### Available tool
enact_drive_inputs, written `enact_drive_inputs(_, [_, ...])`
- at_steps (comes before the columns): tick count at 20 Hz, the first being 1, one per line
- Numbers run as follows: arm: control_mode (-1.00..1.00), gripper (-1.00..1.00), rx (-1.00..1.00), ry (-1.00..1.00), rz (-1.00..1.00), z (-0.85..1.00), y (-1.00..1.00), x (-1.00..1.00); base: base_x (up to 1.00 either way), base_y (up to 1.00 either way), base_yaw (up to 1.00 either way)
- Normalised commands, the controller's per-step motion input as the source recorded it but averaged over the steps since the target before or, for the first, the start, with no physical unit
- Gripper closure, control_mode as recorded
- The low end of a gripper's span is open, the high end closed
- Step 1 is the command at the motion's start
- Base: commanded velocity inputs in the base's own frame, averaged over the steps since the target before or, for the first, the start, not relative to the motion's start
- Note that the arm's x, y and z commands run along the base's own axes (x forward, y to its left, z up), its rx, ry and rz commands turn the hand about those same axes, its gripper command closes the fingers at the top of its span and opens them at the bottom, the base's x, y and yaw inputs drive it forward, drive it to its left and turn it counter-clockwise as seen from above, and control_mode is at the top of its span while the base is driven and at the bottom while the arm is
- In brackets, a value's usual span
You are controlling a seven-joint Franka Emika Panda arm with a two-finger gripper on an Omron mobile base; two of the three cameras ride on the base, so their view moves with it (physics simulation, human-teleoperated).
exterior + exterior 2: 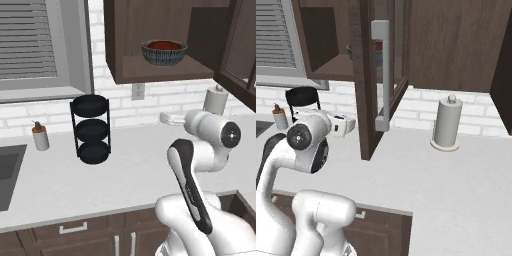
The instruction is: Pick up the bowls on the counter and stack them on top of one another in the open cabinet. Place the smaller bowl on top of the larger bowl.
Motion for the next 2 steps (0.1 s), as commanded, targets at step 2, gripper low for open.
enact_drive_inputs(2, [-1.00,-1.00,-0.44,0.56,0.25,-1.00,0.71,-1.00,0.00,0.00,0.00])
